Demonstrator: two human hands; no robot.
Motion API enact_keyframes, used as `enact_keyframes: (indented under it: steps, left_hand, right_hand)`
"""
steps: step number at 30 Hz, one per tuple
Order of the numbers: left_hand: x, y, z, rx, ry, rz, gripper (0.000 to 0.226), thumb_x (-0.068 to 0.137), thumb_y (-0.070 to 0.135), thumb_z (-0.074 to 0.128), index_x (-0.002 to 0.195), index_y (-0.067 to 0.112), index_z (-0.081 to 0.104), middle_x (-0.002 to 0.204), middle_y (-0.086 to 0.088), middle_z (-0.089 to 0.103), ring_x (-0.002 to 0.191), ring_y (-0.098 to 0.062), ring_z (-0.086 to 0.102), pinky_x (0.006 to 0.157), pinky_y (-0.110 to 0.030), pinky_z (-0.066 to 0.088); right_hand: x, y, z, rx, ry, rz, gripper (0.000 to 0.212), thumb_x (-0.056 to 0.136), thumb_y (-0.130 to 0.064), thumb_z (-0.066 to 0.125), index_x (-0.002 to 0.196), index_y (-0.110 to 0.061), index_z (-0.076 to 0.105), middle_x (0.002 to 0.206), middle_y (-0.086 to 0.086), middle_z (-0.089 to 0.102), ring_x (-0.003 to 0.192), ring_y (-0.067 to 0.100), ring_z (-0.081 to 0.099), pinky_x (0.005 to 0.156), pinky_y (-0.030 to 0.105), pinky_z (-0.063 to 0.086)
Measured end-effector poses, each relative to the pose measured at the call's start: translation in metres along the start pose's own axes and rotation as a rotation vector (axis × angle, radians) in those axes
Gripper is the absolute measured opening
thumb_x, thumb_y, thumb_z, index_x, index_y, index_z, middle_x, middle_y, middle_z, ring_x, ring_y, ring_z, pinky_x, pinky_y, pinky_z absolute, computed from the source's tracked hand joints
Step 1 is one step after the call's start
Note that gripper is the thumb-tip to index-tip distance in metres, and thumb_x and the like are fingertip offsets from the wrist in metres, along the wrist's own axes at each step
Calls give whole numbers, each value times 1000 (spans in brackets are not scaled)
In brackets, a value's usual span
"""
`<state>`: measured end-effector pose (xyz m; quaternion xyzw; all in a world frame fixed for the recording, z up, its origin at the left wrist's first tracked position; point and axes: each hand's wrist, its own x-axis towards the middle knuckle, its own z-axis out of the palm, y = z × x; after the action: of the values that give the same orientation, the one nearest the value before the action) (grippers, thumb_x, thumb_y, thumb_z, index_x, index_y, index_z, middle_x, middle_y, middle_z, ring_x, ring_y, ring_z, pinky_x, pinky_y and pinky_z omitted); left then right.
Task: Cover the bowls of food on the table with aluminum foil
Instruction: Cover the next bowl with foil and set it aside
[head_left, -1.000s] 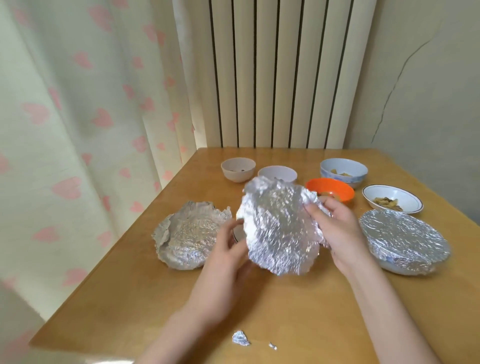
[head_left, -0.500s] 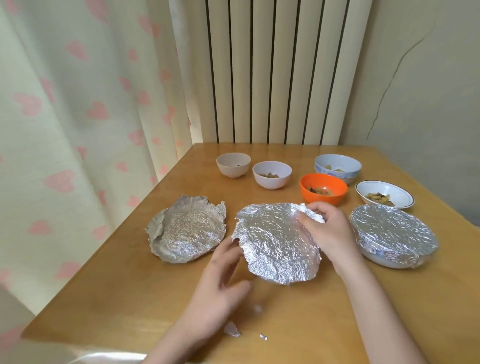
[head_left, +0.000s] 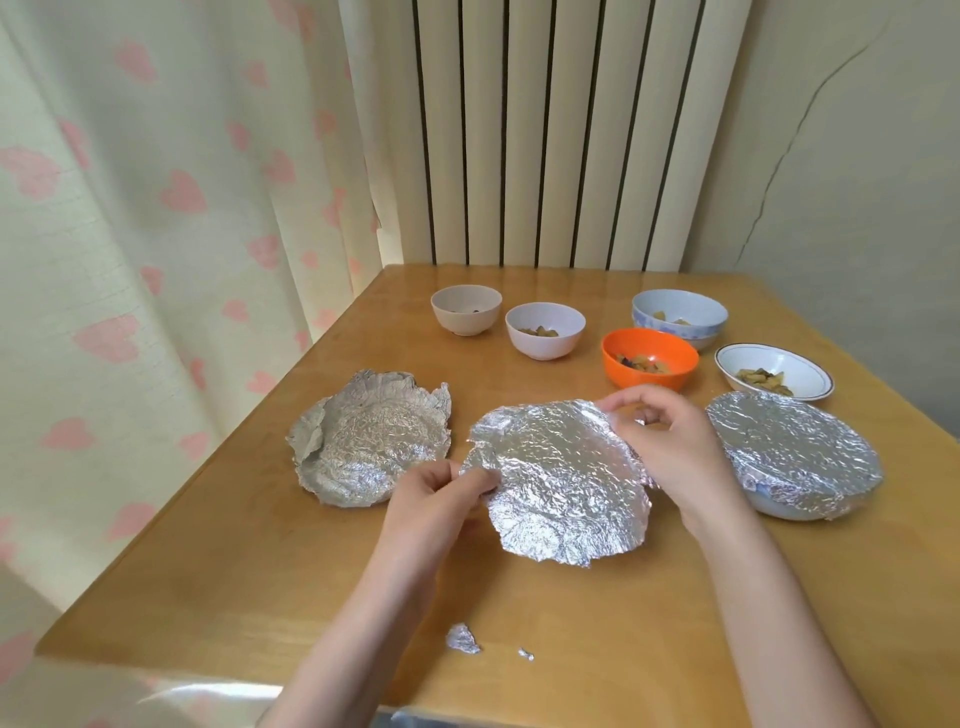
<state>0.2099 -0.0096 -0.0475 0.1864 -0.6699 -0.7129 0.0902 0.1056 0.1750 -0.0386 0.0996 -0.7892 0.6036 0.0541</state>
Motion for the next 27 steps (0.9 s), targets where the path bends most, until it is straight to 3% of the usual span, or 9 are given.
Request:
enact_keyframes:
  steps: [4, 8, 13, 16, 19, 27]
  left_hand:
    - [0, 3, 3, -48, 10, 70, 23, 89, 7, 61, 69, 10, 51, 54, 3, 48, 53, -12, 43, 53, -18, 42]
    - [2, 3, 5, -22, 71, 219, 20, 95, 5, 56, 79, 7, 44, 48, 2, 49, 47, -16, 44, 53, -29, 42]
    - [2, 6, 6, 16, 93, 288, 19, 94, 18, 60, 91, 12, 42, 48, 3, 48, 45, -13, 41, 55, -32, 40]
    - [1, 10, 6, 46, 56, 257, 33, 84, 16, 75, 97, 19, 44, 49, 4, 48, 43, -8, 45, 42, -25, 42]
    - [3, 8, 8, 149, 66, 275, 39, 80, 8, 77, 100, 17, 45, 55, 0, 47, 38, -8, 43, 37, -22, 39]
    - [4, 3, 9, 298, 84, 318, 36, 82, 14, 74, 99, 21, 42, 61, -4, 47, 39, -12, 42, 43, -23, 36]
  right_hand:
    - [1, -1, 3, 73, 70, 11, 10, 87, -20, 66, 89, -29, 69, 88, -2, 68, 75, 10, 56, 67, 28, 41]
    - [0, -5, 2, 160, 88, 11, 8, 86, -27, 68, 94, -30, 68, 74, -10, 68, 70, 8, 57, 63, 27, 40]
    - [-2, -12, -2, 238, 56, 14, 15, 84, -20, 71, 97, -28, 67, 83, 1, 71, 79, 11, 63, 68, 25, 48]
    - [-5, -13, -4, 168, 80, 0, 22, 84, -14, 70, 99, -29, 65, 84, -1, 68, 76, 11, 58, 50, 24, 46]
    - [-10, -7, -5, 87, 112, 17, 22, 83, -12, 69, 96, -30, 65, 84, -5, 66, 77, 11, 57, 39, 22, 40]
    - [-14, -7, -6, 43, 82, 114, 11, 86, -17, 67, 82, -26, 72, 82, -13, 64, 71, 5, 54, 37, 20, 38]
